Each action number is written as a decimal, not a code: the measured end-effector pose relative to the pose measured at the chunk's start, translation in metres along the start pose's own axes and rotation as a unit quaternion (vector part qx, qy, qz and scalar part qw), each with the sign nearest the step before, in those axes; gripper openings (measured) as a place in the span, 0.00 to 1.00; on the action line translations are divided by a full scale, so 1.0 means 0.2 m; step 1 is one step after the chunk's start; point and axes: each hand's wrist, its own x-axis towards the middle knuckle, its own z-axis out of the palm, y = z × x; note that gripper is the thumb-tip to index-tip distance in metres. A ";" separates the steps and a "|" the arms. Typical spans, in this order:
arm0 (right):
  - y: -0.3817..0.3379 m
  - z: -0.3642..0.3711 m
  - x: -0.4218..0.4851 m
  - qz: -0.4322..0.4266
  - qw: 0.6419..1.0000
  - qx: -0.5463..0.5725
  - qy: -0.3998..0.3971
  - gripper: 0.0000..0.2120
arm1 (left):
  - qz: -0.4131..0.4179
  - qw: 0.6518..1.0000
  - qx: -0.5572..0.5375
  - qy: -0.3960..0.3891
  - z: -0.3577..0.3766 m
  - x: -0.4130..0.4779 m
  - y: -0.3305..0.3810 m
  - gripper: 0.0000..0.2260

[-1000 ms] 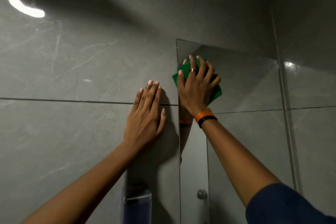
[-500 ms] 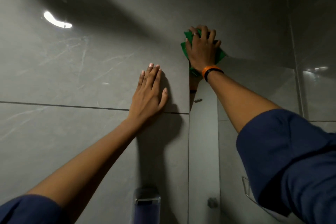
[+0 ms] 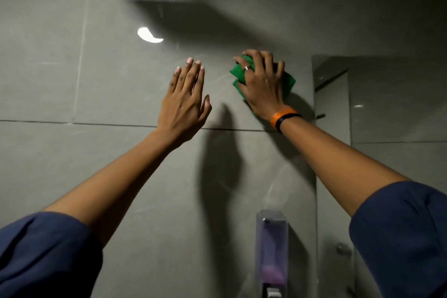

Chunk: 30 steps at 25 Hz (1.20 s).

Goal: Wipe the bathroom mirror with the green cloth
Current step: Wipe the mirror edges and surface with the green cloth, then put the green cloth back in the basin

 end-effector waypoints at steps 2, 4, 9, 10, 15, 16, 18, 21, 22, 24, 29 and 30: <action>-0.16 0.01 -0.13 0.008 1.000 0.014 -0.020 0.25 | -0.004 1.000 -0.002 -0.024 -0.02 -0.15 -0.10 0.29; -0.27 -0.01 -0.30 0.027 0.998 0.036 -0.041 0.25 | -0.008 0.998 -0.018 -0.053 -0.01 -0.33 -0.13 0.29; -0.76 0.02 -1.17 0.028 0.979 0.074 -0.187 0.28 | -0.035 0.970 -0.119 -0.207 0.07 -1.27 -0.05 0.28; -0.81 0.02 -1.35 0.031 0.974 0.086 -0.208 0.29 | -0.062 0.962 -0.143 -0.225 0.10 -1.46 -0.02 0.28; -1.31 -0.12 -2.47 0.070 0.904 0.145 -0.397 0.31 | -0.192 0.882 -0.238 -0.358 -0.04 -2.54 0.33 0.26; -1.43 -0.18 -2.75 0.089 0.869 0.168 -0.458 0.31 | -0.217 0.855 -0.250 -0.399 -0.10 -2.80 0.41 0.26; -1.63 -0.30 -3.29 0.113 0.794 0.204 -0.562 0.29 | -0.253 0.808 -0.268 -0.459 -0.21 -3.28 0.58 0.26; -1.90 -0.47 -4.05 0.129 0.702 0.224 -0.664 0.26 | -0.314 0.729 -0.270 -0.545 -0.40 -3.97 0.82 0.25; -1.97 -0.51 -4.25 0.129 0.674 0.226 -0.692 0.27 | -0.325 0.704 -0.259 -0.576 -0.46 -4.18 0.89 0.24; -2.09 -0.58 -4.63 0.100 0.641 0.231 -0.725 0.31 | -0.329 0.663 -0.245 -0.626 -0.55 -4.56 1.01 0.24; -2.09 -0.62 -5.29 -0.009 0.616 0.281 -0.736 0.37 | -0.296 0.628 -0.247 -0.676 -0.63 -5.15 1.21 0.24; -2.08 -0.64 -5.36 -0.019 0.623 0.291 -0.726 0.37 | -0.281 0.626 -0.252 -0.682 -0.62 -5.22 1.24 0.25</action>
